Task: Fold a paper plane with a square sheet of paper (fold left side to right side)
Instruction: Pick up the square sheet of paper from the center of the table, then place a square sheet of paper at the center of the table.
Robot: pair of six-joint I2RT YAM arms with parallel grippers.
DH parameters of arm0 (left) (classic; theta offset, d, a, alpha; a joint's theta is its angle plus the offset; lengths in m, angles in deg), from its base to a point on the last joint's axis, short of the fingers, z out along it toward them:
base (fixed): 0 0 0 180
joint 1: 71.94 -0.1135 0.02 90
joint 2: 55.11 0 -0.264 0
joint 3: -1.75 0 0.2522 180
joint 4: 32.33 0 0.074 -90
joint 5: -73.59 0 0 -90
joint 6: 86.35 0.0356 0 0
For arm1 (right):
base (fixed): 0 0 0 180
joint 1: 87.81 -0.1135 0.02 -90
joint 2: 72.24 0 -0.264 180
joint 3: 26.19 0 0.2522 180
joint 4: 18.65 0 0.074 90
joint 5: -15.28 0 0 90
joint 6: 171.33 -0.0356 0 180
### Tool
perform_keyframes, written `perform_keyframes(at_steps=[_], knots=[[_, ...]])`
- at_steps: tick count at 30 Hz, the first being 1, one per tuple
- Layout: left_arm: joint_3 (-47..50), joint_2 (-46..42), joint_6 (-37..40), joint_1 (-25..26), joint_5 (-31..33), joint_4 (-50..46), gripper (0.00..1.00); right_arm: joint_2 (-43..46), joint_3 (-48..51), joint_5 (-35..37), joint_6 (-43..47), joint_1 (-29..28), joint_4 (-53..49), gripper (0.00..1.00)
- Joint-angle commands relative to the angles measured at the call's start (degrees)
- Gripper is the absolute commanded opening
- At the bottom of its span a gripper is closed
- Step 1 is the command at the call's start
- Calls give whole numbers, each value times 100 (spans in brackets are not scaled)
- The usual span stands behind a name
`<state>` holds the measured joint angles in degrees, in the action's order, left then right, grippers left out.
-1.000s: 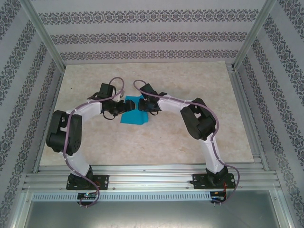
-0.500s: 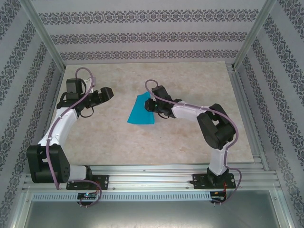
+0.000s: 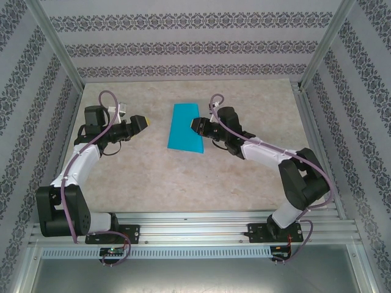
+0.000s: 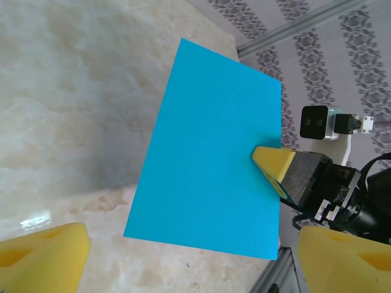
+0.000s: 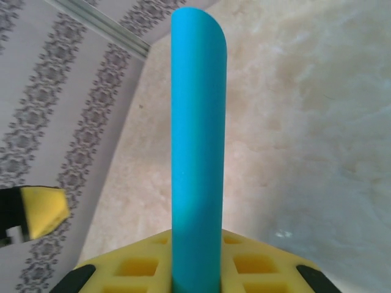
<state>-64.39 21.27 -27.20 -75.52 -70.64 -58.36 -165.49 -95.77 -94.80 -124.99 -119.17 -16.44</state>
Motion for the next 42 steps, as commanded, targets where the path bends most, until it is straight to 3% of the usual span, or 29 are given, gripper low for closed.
perform_keyframes(at_steps=[1, 11, 15, 18, 25, 28, 35, 39, 42], knots=[[-132, -127, -158, 102, -787, 720, 90, 624, 115, -568, -51, 63, 475, 19], [-965, 107, -44, 877, -1237, 792, 92, 1680, 147, -1472, -158, 178, 455, 19], [-1080, 185, -320, 1168, -1369, 1276, 85, 1808, 166, -1405, -151, 223, 368, 19], [-1175, 183, -245, 1272, -1332, 1170, 74, 1819, 250, -1409, -239, 261, 519, 19], [-1333, 255, 307, 1438, -1130, 343, 19, 1792, 365, -1321, -285, 278, 575, 20], [-1277, 273, 400, 1437, -956, 172, 7, 1784, 435, -1263, -253, 296, 517, 20], [-919, 498, 563, 1438, -469, -288, 0, 1993, 560, -501, 454, 433, -837, 43], [-372, 688, 668, 1432, -164, -392, 0, 2178, 614, 454, 972, 561, -2117, 61], [30, 912, 637, 1432, 120, -260, 0, 2215, 685, 1057, 1164, 670, -2778, 67]])
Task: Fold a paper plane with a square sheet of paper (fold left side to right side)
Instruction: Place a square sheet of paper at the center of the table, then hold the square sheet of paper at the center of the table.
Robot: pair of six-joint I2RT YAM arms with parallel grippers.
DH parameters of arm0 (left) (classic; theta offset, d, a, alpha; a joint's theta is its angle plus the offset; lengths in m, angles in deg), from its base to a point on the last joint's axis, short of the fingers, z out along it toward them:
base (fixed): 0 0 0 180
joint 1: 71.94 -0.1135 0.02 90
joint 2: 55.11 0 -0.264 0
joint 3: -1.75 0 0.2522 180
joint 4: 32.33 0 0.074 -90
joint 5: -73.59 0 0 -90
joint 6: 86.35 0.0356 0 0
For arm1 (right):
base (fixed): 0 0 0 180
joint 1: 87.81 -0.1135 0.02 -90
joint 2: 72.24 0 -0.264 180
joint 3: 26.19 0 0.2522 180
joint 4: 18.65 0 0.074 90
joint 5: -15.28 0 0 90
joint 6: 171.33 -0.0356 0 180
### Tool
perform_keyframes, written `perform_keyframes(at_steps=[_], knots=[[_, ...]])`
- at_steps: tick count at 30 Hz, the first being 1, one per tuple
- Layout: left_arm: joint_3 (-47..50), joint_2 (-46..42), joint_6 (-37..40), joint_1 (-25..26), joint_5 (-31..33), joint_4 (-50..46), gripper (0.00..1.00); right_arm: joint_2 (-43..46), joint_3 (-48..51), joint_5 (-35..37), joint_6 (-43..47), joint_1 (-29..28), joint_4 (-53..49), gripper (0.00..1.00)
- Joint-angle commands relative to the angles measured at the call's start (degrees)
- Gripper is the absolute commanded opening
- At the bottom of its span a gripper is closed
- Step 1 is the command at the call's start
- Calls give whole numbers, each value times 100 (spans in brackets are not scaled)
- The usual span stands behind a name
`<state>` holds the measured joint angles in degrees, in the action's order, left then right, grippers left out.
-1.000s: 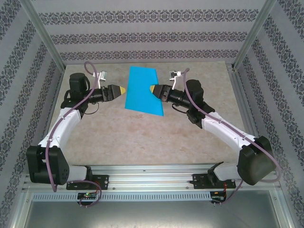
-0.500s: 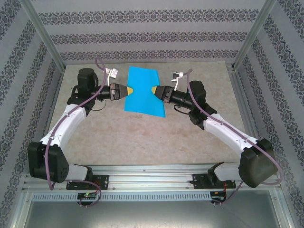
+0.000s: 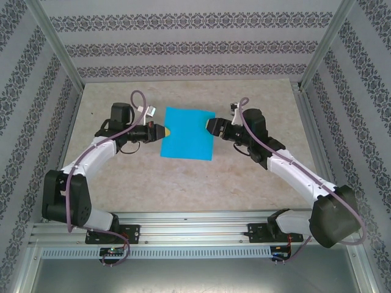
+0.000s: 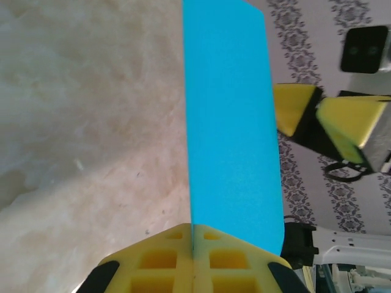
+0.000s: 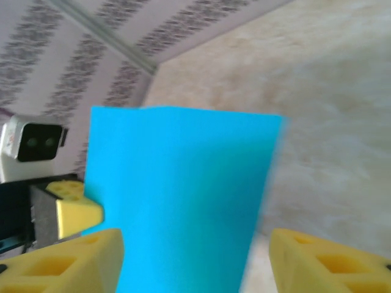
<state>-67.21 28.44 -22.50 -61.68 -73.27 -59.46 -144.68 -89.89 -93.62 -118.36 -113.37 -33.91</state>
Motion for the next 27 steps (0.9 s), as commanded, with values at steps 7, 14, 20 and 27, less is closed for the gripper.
perform_keyframes(at_steps=[7, 14, 20, 27], knots=[[699, 786, 211, 55, 1019, 86, 0, -216, 159, 1345, 594, -63, -1391, 67], [601, 1032, 404, 52, 1174, -100, 1, -1148, 59, 1008, -146, -581, -605, 53], [529, 1006, 449, 54, 1124, -192, 15, -2261, -315, 659, -618, -963, -50, 39], [507, 971, 319, 54, 867, -39, 34, -3034, -708, 701, -689, -1165, -224, 32]])
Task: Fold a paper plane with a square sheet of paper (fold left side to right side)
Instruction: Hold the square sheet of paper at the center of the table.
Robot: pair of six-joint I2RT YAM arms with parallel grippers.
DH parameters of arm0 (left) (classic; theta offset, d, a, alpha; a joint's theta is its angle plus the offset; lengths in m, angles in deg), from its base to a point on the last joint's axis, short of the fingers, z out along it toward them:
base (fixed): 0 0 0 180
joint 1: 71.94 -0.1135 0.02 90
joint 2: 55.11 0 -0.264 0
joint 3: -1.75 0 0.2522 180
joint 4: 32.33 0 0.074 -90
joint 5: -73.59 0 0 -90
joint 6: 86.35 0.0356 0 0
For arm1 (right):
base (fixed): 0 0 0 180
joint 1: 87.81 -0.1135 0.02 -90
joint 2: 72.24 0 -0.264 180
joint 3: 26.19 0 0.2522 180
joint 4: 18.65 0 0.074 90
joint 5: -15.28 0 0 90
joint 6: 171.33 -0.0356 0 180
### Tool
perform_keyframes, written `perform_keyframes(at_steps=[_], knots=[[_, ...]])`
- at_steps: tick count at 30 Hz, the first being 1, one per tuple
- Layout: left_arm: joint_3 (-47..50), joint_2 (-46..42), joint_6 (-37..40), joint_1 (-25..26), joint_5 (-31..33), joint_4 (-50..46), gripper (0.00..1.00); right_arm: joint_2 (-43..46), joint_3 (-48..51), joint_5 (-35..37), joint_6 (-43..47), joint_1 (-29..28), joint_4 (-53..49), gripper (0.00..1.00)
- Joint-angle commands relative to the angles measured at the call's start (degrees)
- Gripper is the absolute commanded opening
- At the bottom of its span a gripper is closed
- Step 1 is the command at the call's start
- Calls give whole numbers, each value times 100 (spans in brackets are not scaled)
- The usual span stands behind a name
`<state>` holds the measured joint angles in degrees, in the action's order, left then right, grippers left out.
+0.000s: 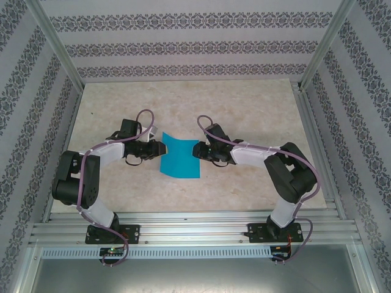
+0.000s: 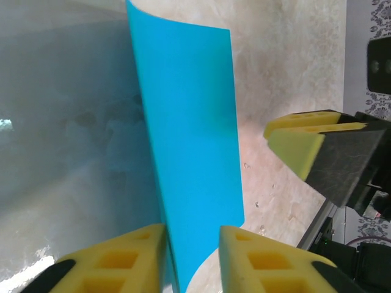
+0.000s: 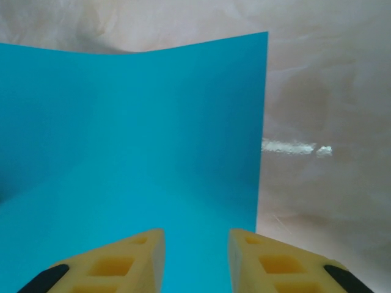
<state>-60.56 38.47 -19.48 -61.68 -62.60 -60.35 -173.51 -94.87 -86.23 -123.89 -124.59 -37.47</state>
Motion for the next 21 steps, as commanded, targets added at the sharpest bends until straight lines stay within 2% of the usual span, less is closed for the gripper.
perform_keyframes(at_steps=[1, 5, 12, 21], knots=[[-164, -54, -14, 53, -245, 78, 37, -219, -220, -44, -143, -45, 120, 32], [-184, -112, -152, 63, -417, 229, 45, -407, -259, -45, -132, -47, 6, 31], [-372, -77, -251, 216, -513, 230, 52, -550, -251, -48, -136, -48, -22, 32], [-585, 6, -315, 490, -412, 219, 56, -525, -209, -116, -157, 4, 96, 33]])
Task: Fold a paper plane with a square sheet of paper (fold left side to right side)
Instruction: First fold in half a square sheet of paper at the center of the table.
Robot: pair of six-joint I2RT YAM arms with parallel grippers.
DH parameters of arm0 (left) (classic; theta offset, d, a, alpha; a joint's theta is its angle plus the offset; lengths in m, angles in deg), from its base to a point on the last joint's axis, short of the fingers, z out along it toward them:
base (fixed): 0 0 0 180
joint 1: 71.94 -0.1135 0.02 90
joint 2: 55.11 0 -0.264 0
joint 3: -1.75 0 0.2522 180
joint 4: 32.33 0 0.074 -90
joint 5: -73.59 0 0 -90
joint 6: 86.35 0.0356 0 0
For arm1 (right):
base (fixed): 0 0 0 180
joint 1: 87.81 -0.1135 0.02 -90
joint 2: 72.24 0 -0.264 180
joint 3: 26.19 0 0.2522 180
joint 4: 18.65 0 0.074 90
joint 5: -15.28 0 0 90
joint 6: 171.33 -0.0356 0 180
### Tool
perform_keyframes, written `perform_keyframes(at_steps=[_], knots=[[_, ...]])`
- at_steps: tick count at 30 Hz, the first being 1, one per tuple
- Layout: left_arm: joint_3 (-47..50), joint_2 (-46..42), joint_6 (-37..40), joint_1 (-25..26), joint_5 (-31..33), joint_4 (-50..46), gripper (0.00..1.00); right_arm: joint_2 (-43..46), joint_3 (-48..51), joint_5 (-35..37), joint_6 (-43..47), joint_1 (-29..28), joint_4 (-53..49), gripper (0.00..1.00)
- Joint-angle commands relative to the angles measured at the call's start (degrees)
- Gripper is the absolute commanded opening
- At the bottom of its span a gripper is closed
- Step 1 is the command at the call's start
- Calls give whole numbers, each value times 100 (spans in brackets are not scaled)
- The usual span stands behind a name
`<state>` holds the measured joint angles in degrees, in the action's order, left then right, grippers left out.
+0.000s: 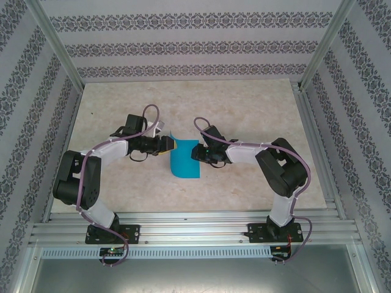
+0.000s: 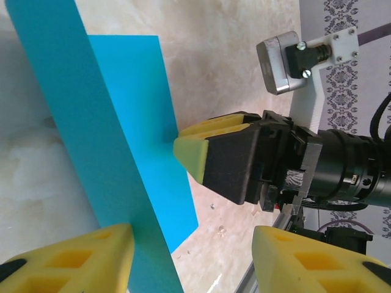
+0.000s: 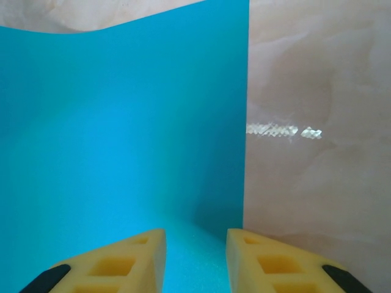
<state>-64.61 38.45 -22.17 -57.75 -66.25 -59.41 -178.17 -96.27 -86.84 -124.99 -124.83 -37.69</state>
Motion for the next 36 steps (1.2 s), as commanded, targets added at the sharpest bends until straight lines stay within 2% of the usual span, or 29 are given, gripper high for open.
perform_keyframes(at_steps=[1, 18, 27, 36], knots=[[-197, 30, -49, 110, -30, 124, 56, -61, -53, -90, -108, 49, 182, 33], [-388, 250, -57, 334, 5, 158, 60, 363, 149, -347, -312, 443, 527, 39], [-433, 343, -59, 452, 25, 194, 60, 677, 464, -990, -1086, 591, 1895, 48], [-441, 415, -91, 521, 35, 260, 60, 128, 183, -1483, -1818, 496, 2799, 51]])
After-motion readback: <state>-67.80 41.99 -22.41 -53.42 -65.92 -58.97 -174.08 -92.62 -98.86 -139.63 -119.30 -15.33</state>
